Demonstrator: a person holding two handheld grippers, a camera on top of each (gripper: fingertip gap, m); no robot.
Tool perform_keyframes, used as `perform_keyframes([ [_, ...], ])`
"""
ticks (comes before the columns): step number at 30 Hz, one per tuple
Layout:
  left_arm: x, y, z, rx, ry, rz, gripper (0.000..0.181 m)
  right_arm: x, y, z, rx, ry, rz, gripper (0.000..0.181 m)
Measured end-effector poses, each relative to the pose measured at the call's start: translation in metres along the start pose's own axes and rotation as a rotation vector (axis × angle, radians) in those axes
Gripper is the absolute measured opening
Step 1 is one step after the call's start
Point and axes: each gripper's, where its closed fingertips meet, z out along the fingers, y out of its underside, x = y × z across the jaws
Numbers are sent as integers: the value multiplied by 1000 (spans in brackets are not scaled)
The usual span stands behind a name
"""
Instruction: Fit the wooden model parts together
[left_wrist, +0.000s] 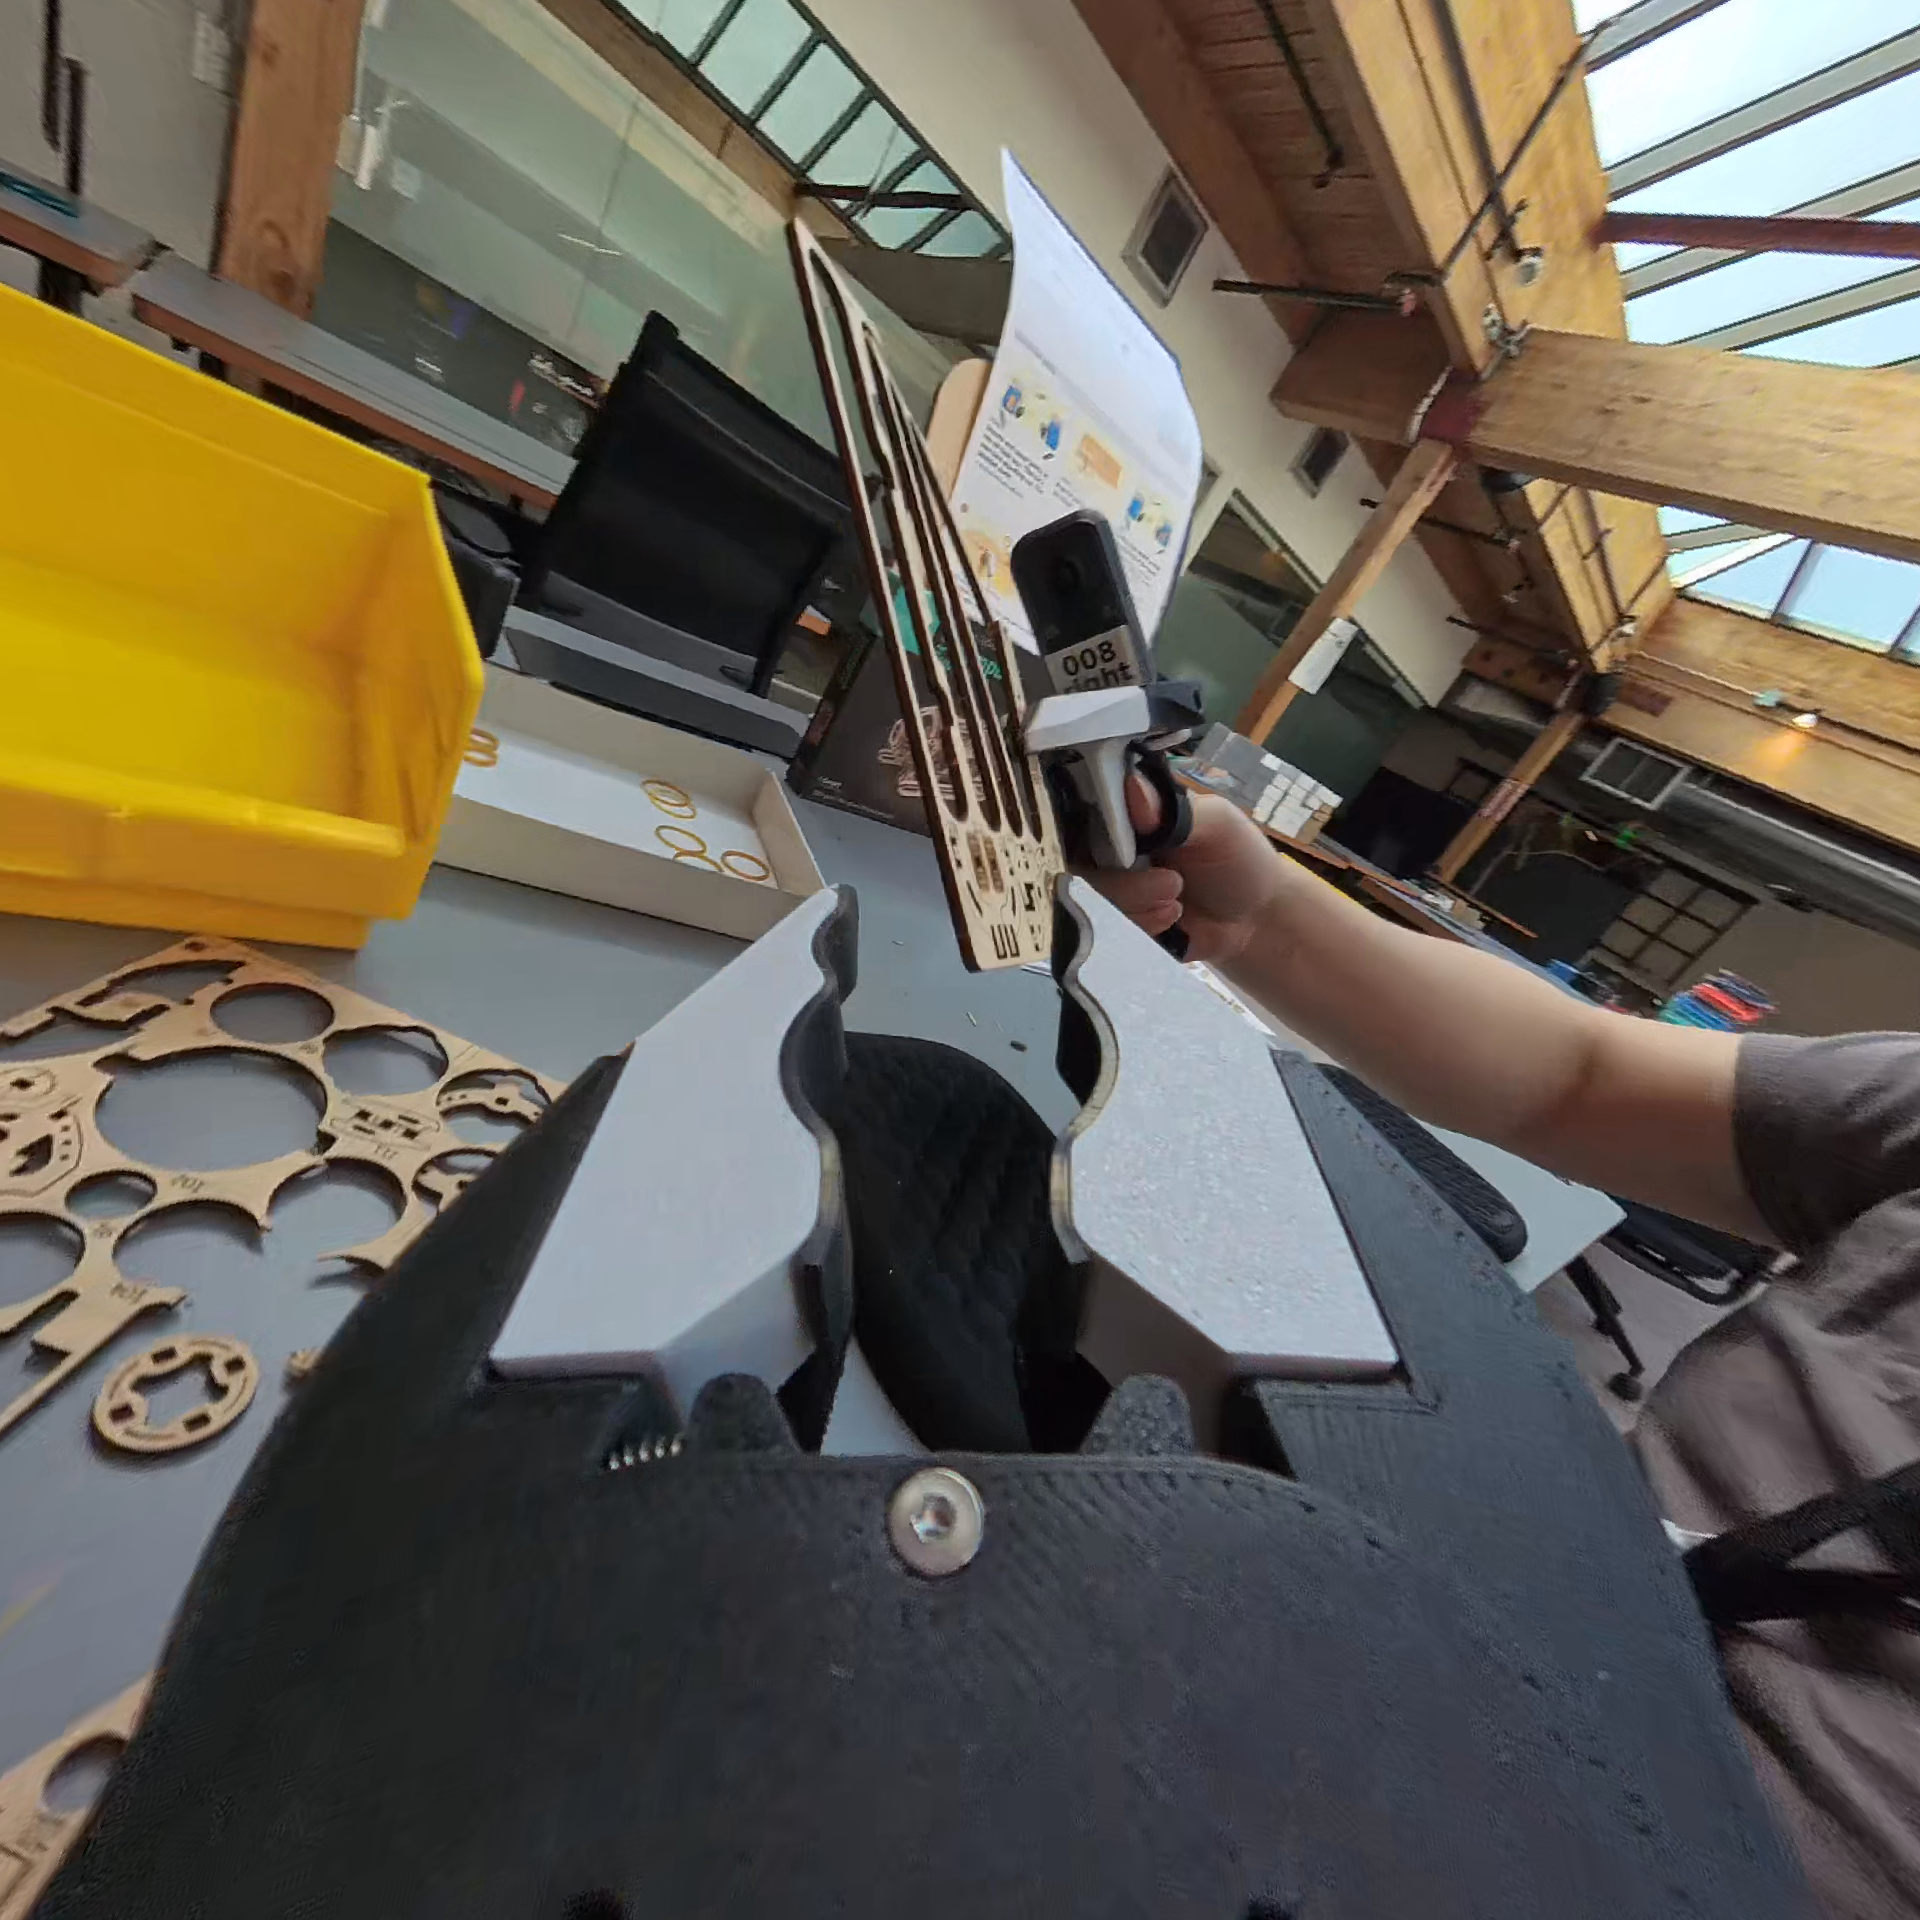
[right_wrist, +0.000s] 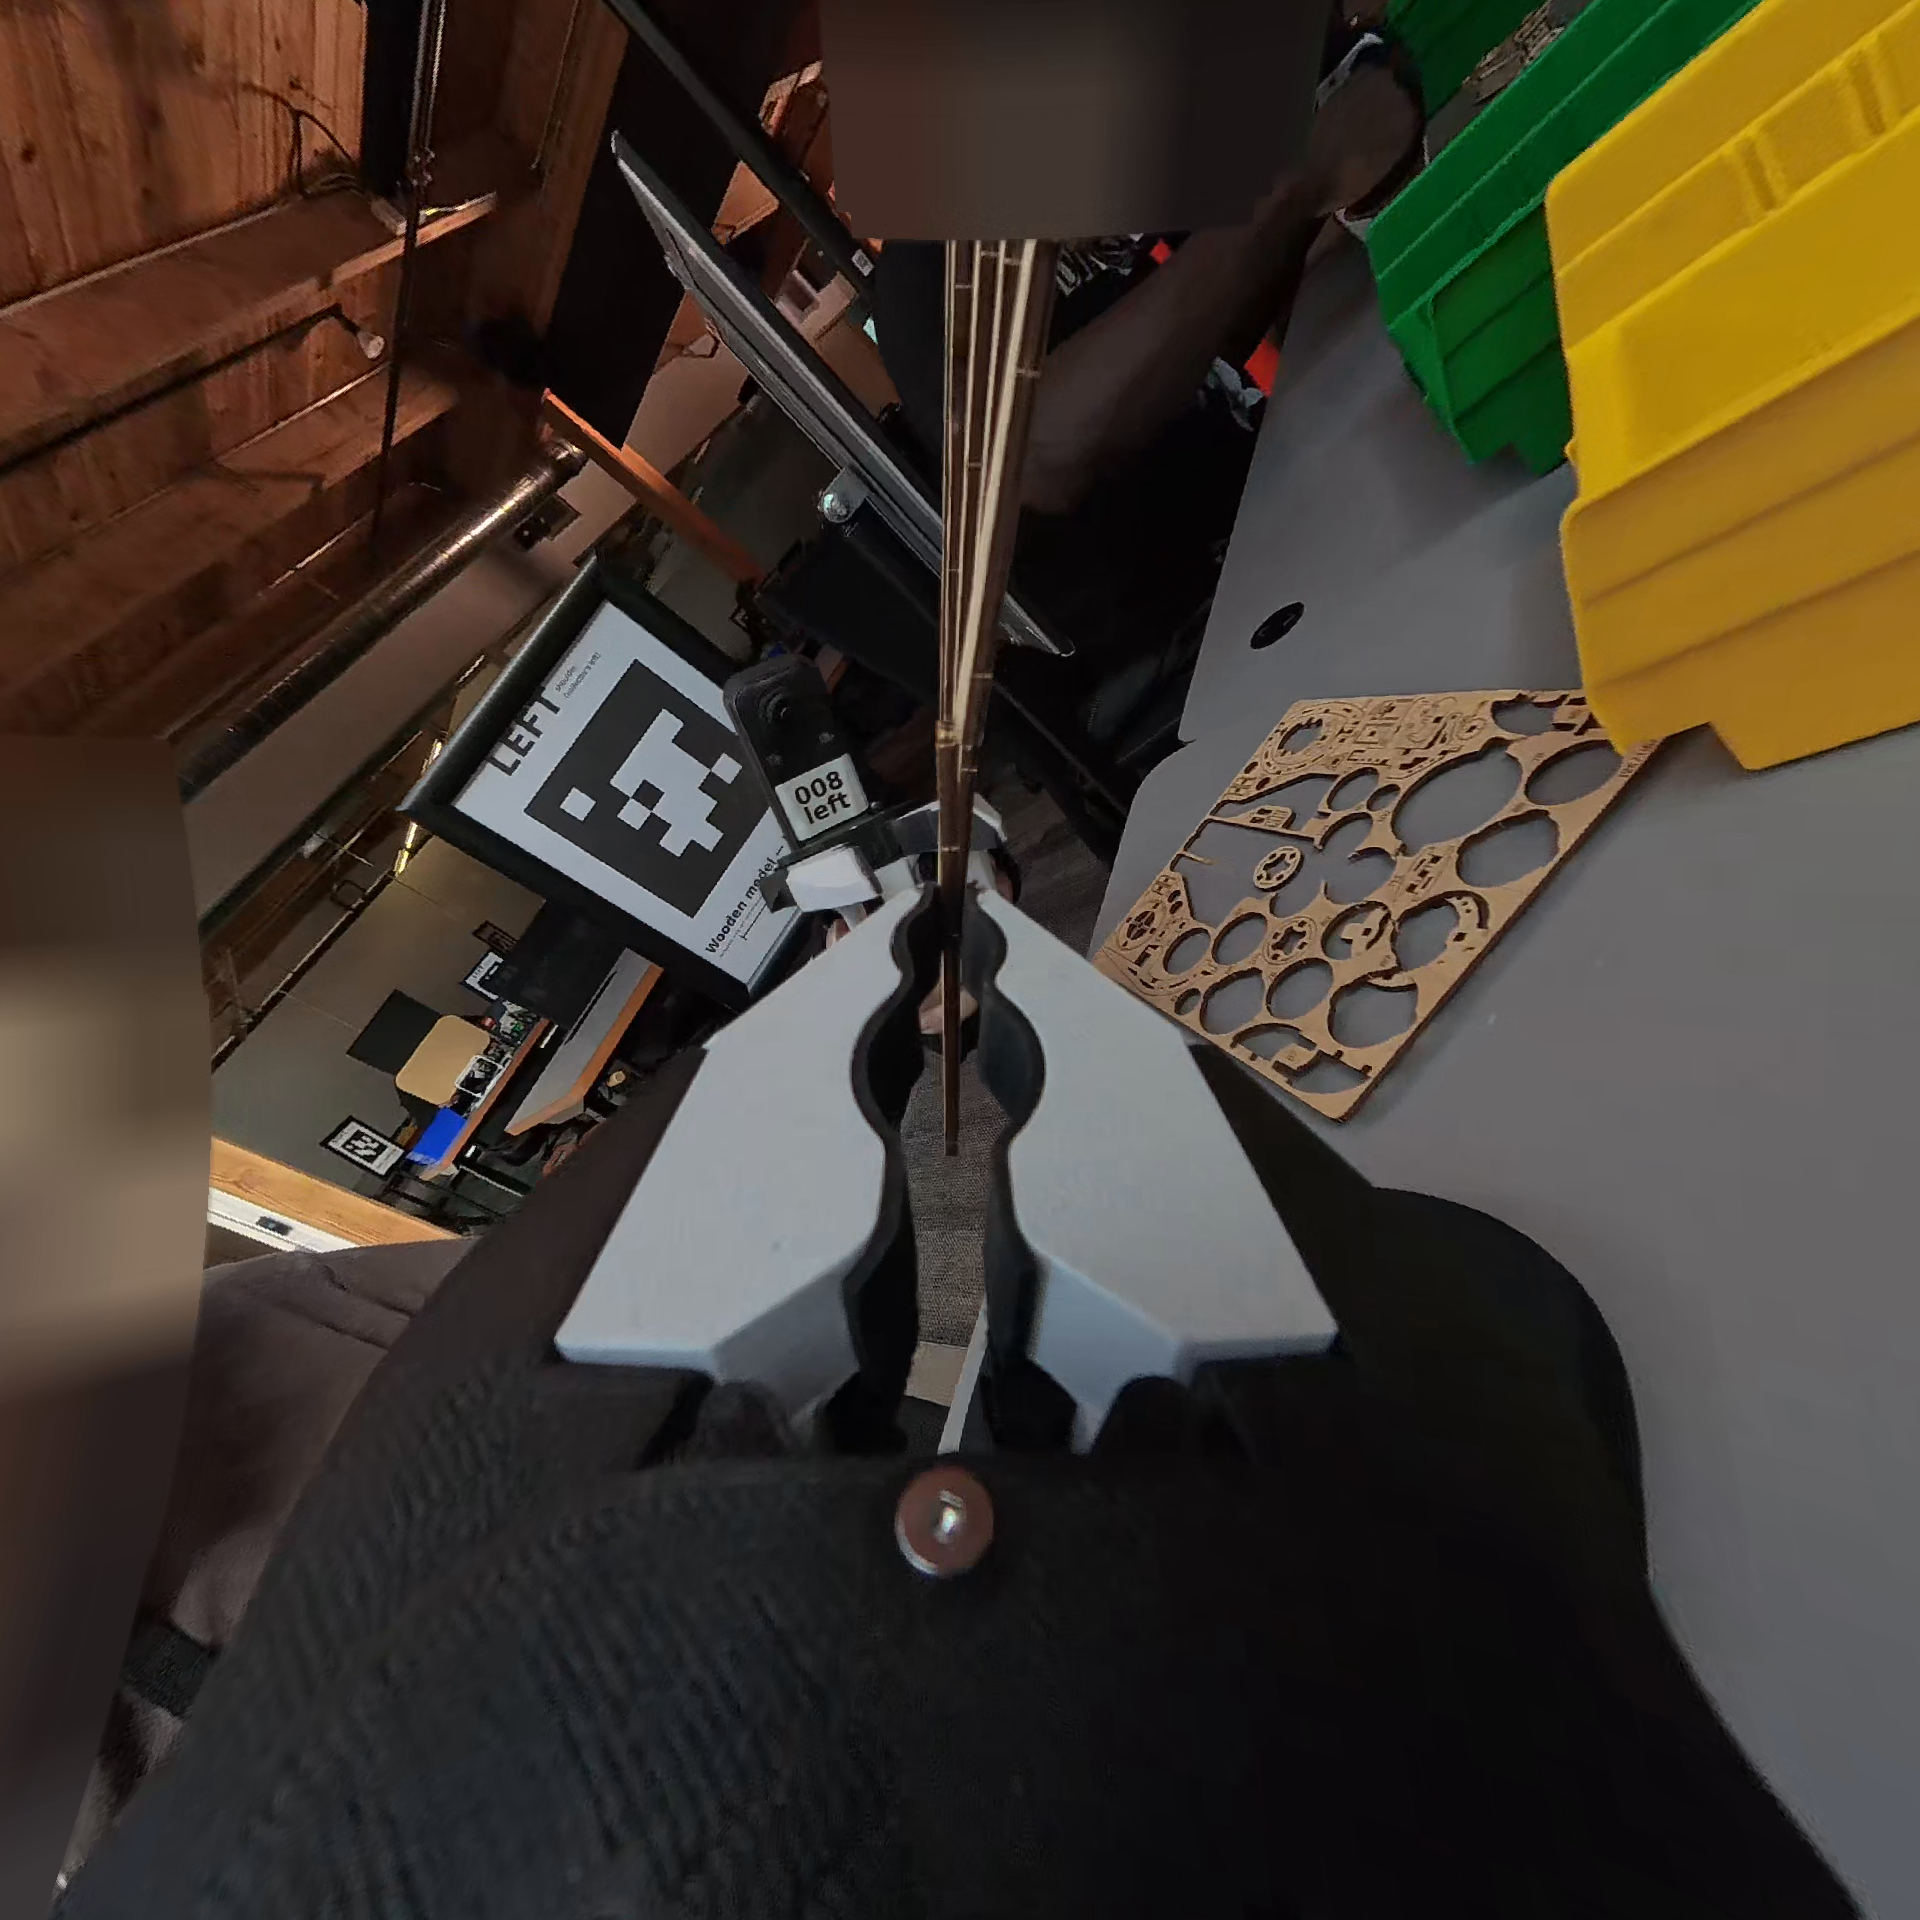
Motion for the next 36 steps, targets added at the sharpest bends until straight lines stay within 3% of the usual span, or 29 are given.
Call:
perform_keyframes([
  [4, -13, -21, 2, -88, 139, -111, 29, 3, 2, 28, -82, -20, -47, 0],
  [6, -21, -18, 3, -188, 113, -154, 28, 0, 1, 41, -111, -35, -70, 0],
  [7, -23, -15, 4, -222, 93, -151, 24, -1, 0, 47, -121, -41, -69, 0],
  [8, -22, -12, 3, -244, 89, -142, 6, 1, 0, 52, -126, -39, -65, 0],
  [12, -27, -8, -7, -195, 74, -231, 0, 18, 1, 66, -137, -18, -58, 1],
  [14, -42, -2, -17, -145, 12, -324, 0, 38, 6, 67, -150, 80, -61, 31],
  [15, -48, 3, -23, -132, -14, -372, 0, 47, 10, 62, -166, 144, -104, 36],
  [19, -81, 35, -45, -96, -222, -585, 0, 62, 18, 17, -196, 362, -299, 37],
  [21, -85, 58, -49, -151, -286, -610, 0, 46, 27, -9, -186, 345, -290, 37],
  [24, -92, 71, -52, -148, -351, -684, 0, 9, 52, -51, -162, 288, -154, 36],
  [27, -96, 73, -54, -136, -359, -800, 0, -50, 86, -91, -111, 173, -74, 34],
  [30, -91, 72, -48, -145, -341, -872, 0, -87, 127, -132, -99, 175, -85, 34],
  [33, -78, 57, -35, -104, -272, -919, 0, -97, 157, -174, -70, 258, -138, 35],
  [36, -68, 55, -30, -132, -295, -866, 0, -94, 163, -218, 72, 349, -162, 34],
])
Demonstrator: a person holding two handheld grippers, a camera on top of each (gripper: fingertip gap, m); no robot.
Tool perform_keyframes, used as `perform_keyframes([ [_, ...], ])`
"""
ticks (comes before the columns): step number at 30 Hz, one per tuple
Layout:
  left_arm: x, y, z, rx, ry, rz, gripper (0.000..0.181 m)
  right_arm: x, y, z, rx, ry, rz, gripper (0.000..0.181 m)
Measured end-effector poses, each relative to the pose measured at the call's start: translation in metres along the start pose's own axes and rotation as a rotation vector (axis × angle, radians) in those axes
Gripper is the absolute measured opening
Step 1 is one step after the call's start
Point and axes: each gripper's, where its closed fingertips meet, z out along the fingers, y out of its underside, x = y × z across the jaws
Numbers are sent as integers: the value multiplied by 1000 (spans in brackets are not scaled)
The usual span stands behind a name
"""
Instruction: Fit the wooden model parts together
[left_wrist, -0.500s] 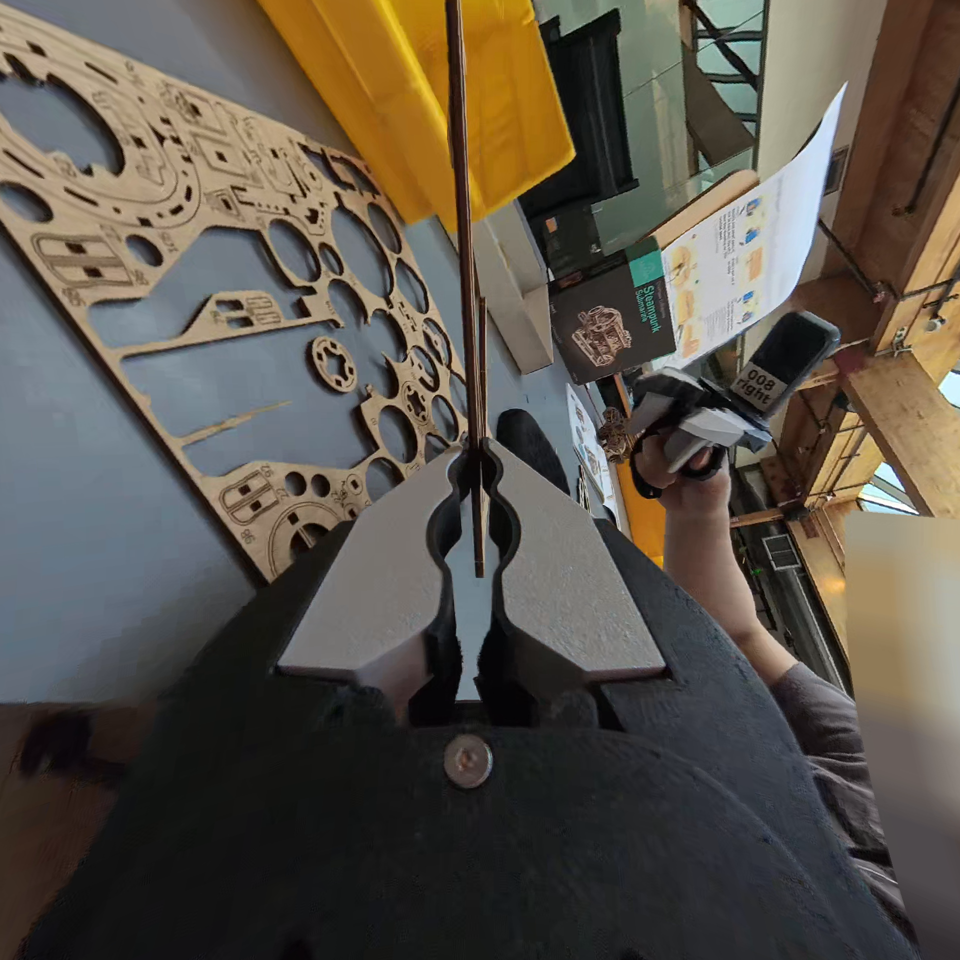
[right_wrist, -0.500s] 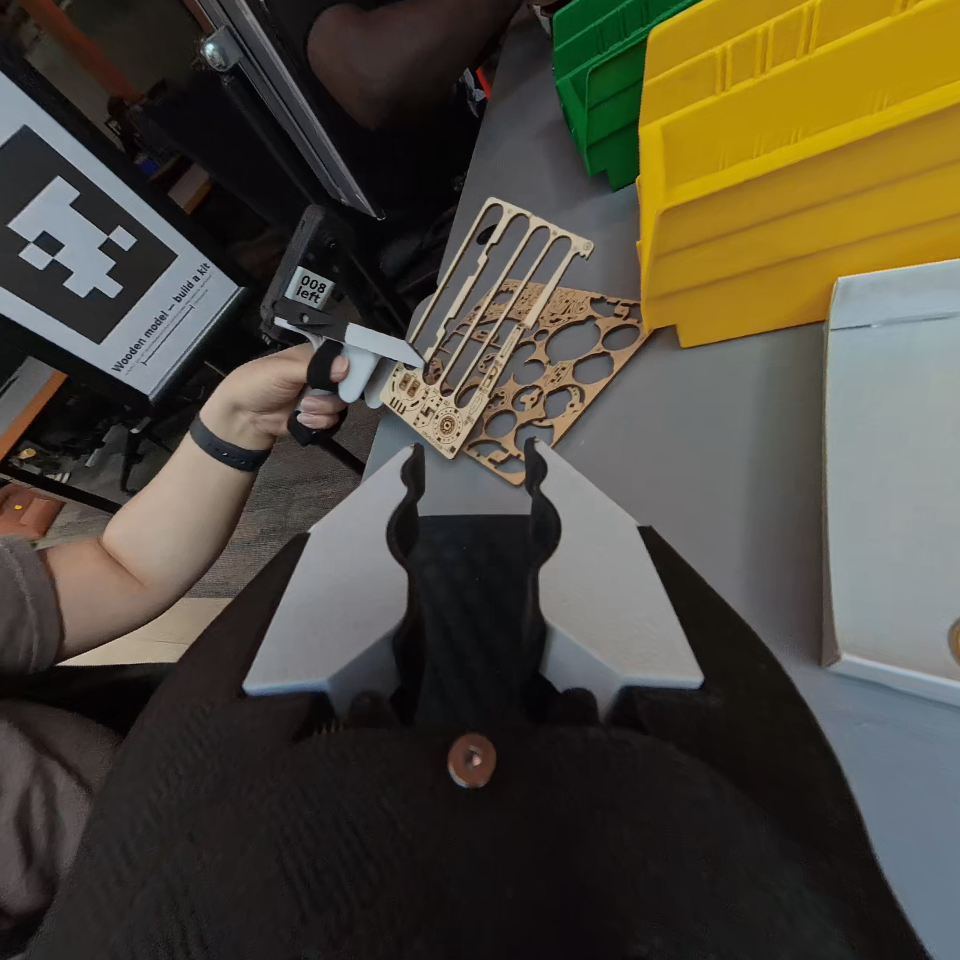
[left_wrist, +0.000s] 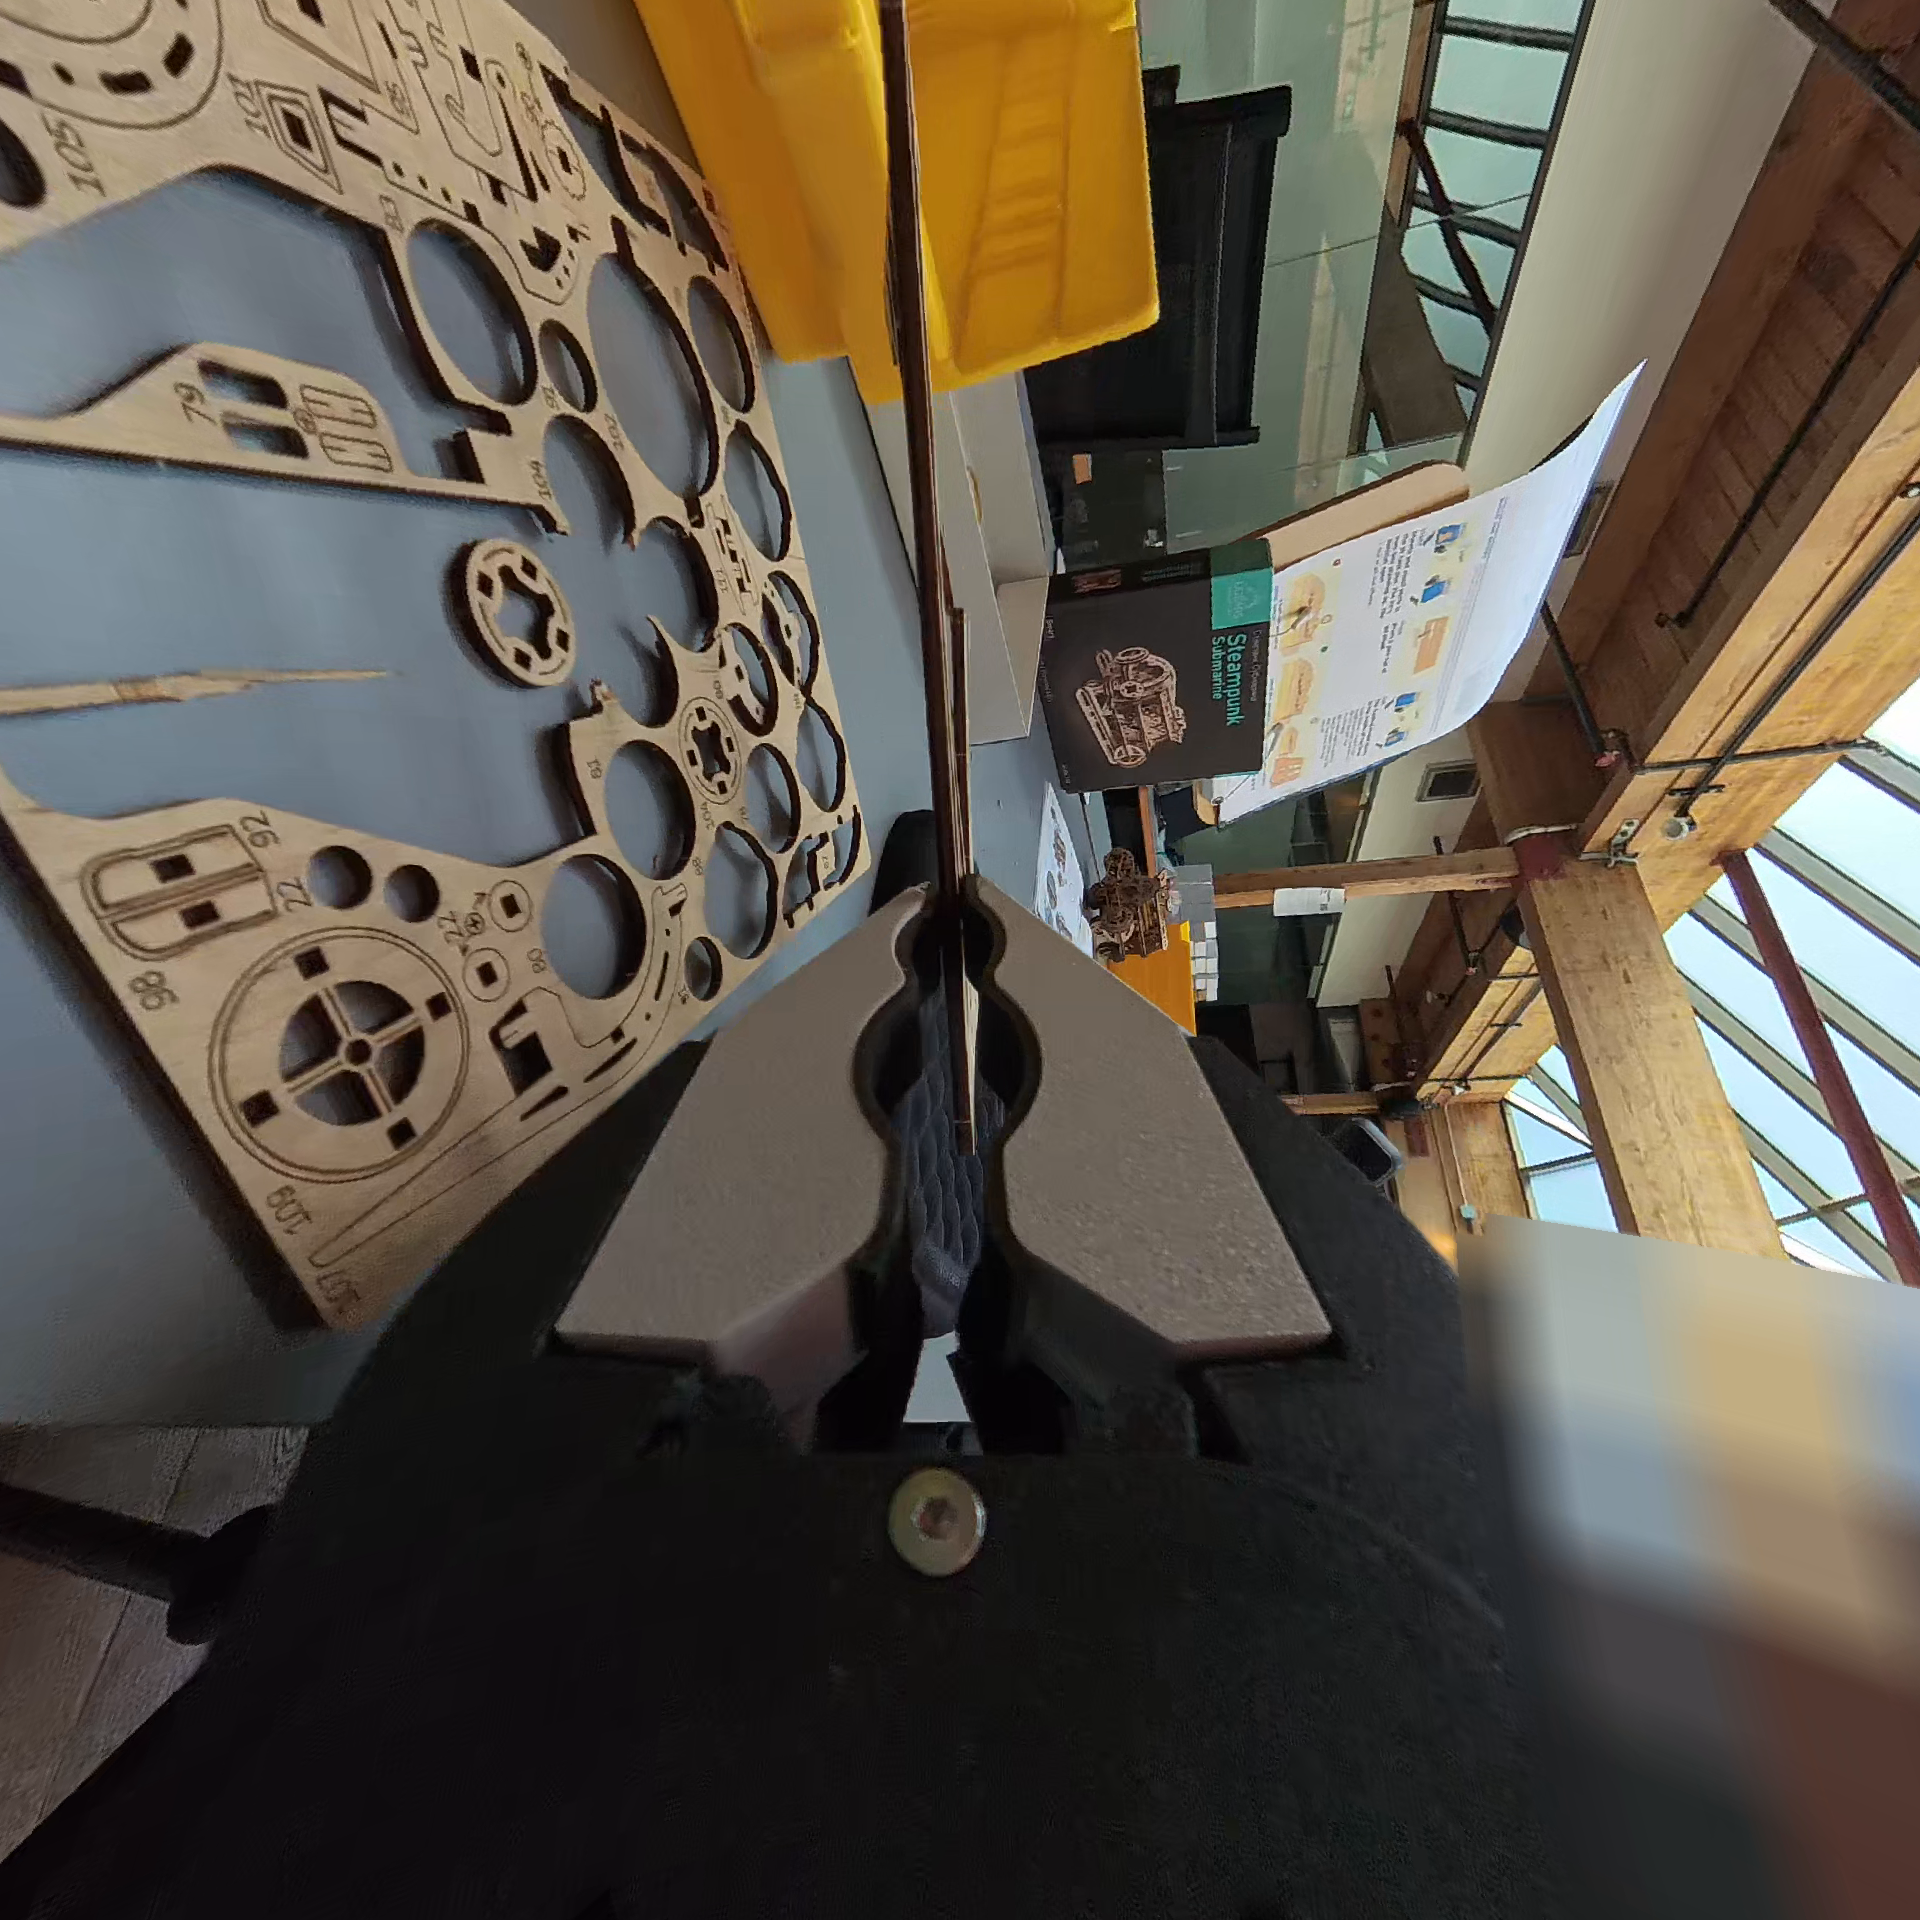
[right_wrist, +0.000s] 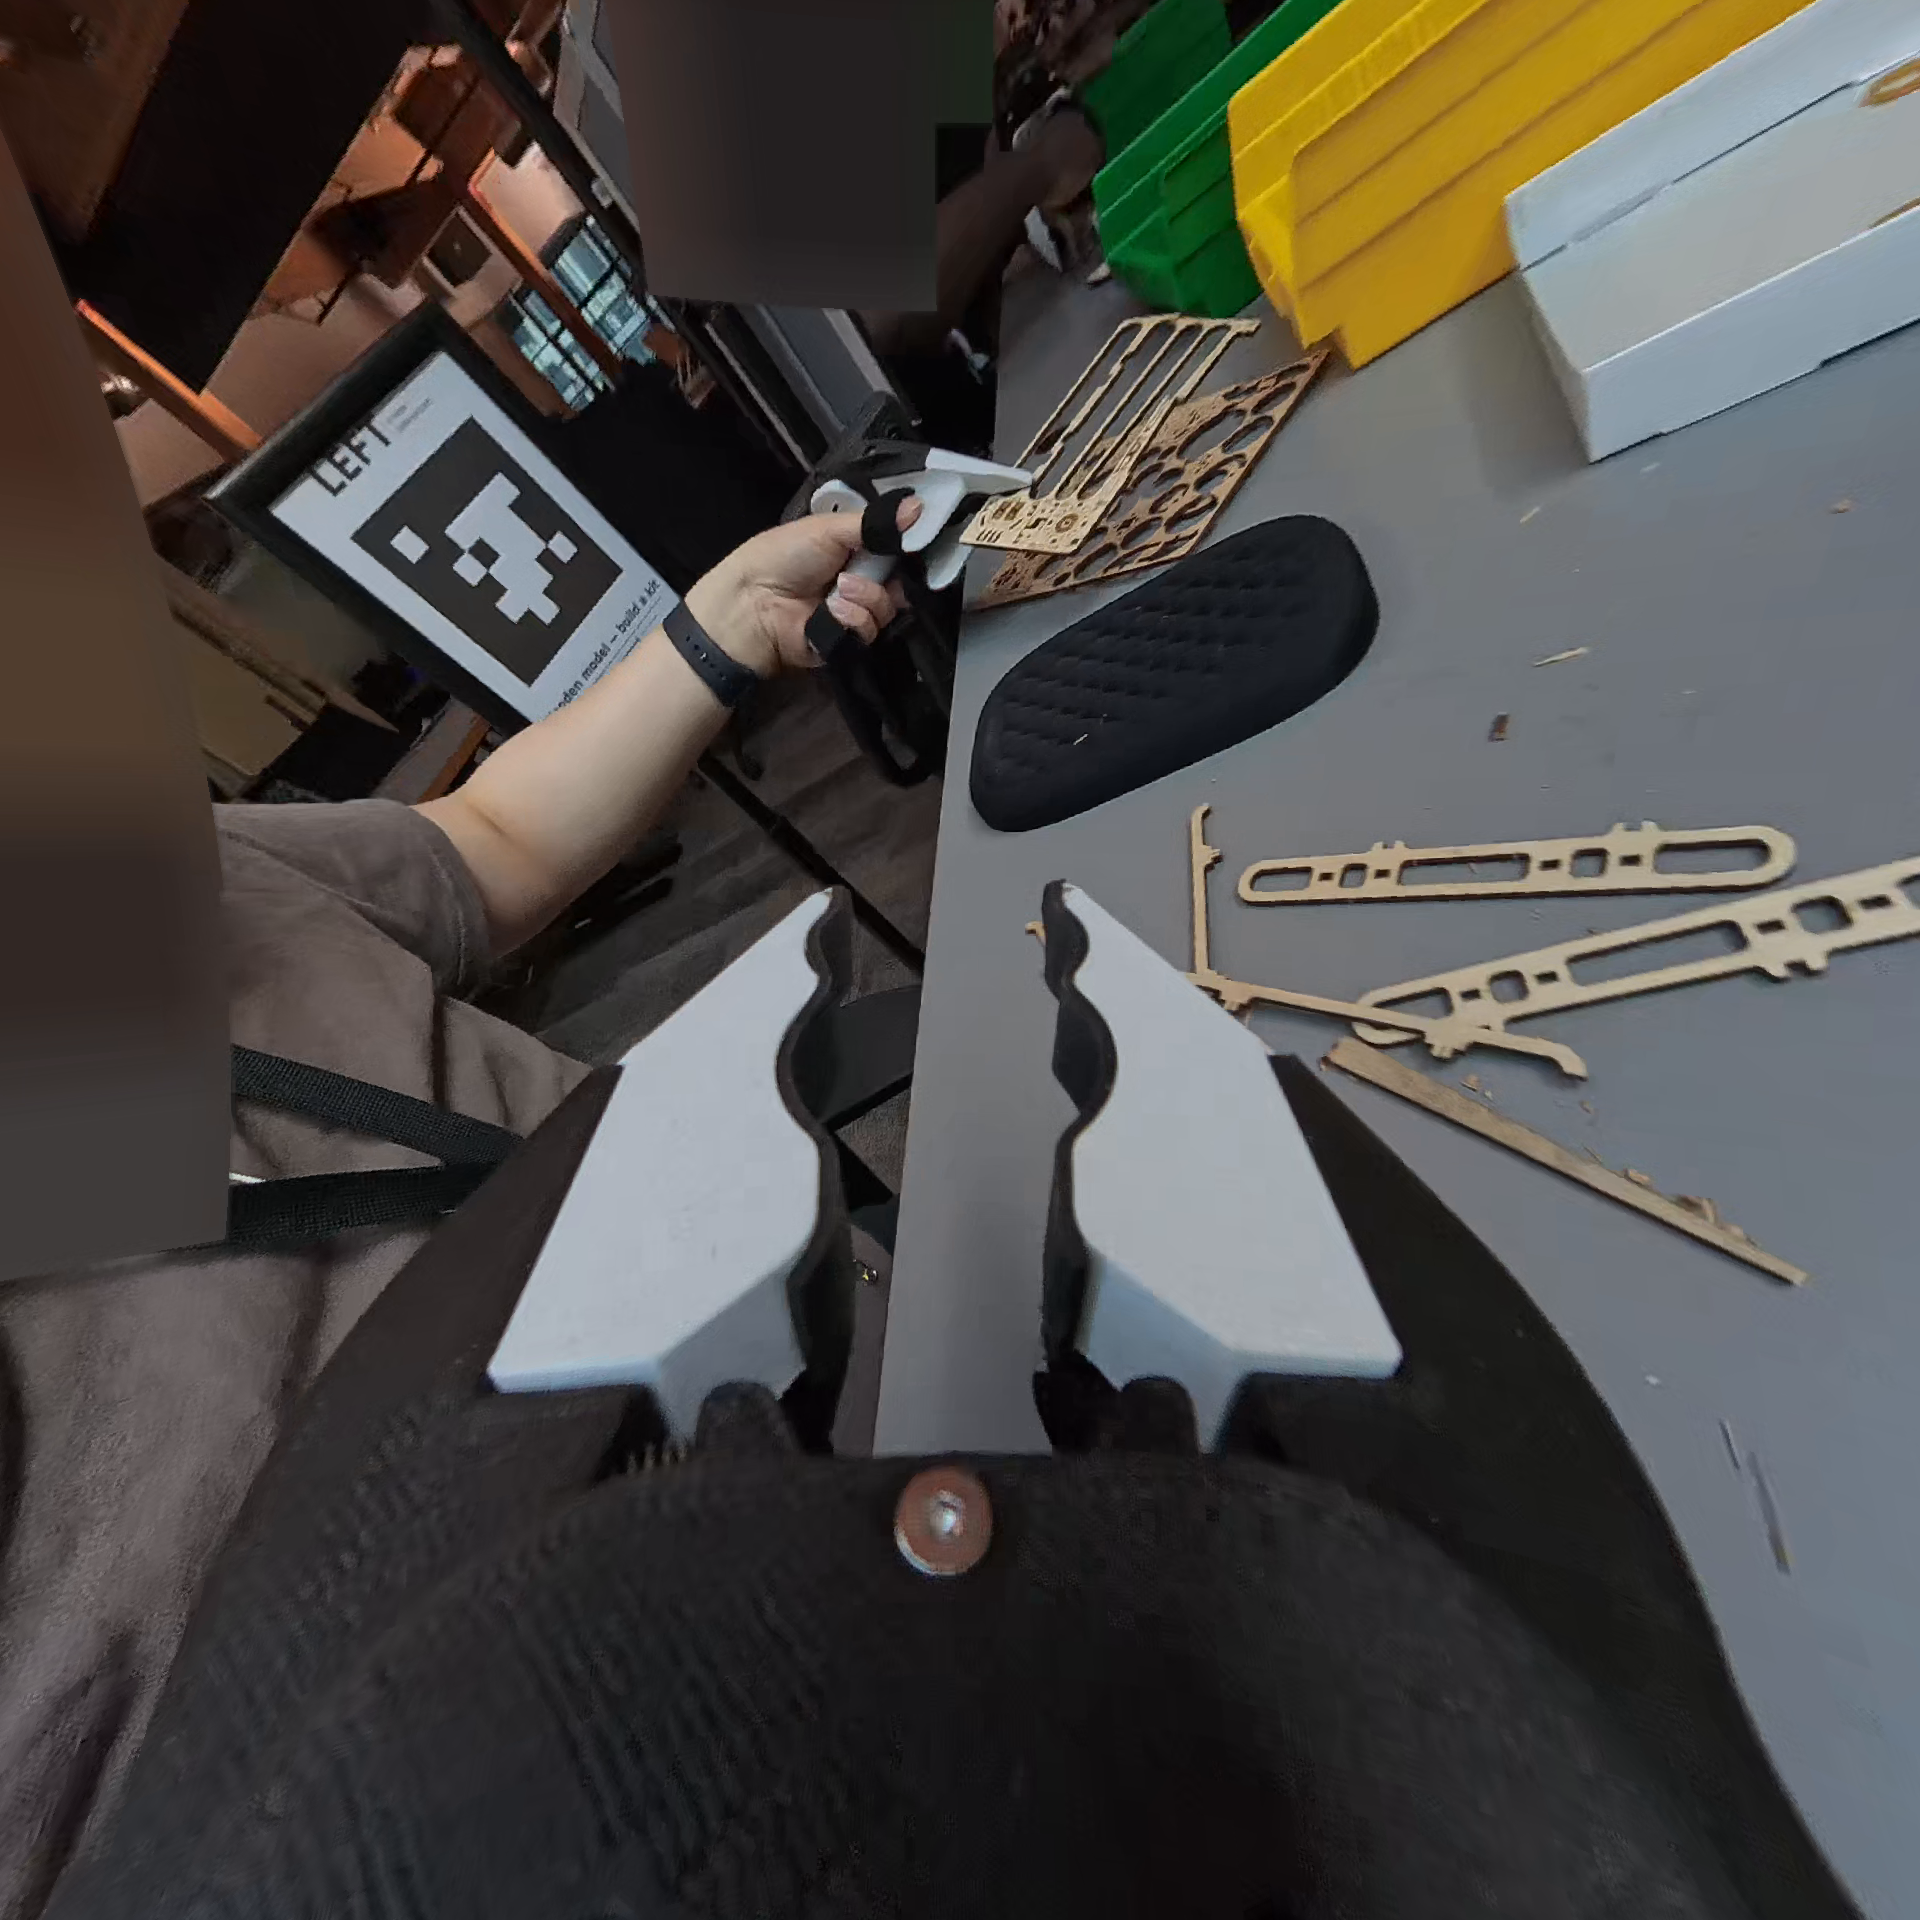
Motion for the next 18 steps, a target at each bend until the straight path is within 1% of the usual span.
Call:
perform_keyframes([
  [2, 10, 2, -2, 18, -1, 40, 0, 18, -7, -29, 136, 84, -28, 33],
  [4, 36, 1, -3, 21, 64, 110, 0, 34, -17, -59, 310, 168, -86, 31],
  [6, 61, -11, 0, -13, 70, 224, 0, 44, -29, -89, 483, 227, -160, 26],
  [7, 68, -24, 4, -32, 32, 302, 0, 50, -36, -104, 536, 267, -133, 28],
  [8, 72, -41, 11, -46, -22, 373, 0, 44, -44, -114, 557, 249, -144, 28],
  [9, 76, -62, 19, -53, -72, 432, 0, 39, -53, -124, 579, 265, -193, 26],
  [12, 97, -121, 56, -119, -157, 549, 0, 51, -61, -149, 583, 530, -387, 26],
  [13, 99, -137, 70, -180, -211, 595, 0, 51, -62, -154, 600, 589, -429, 25],
  [15, 95, -166, 97, -327, -318, 691, 0, 45, -62, -151, 581, 635, -525, 25],
  [17, 92, -185, 128, -465, -315, 731, 0, 41, -63, -146, 538, 699, -640, 23],
  [18, 85, -196, 141, -504, -334, 721, 0, 44, -61, -146, 514, 750, -692, 21],
])
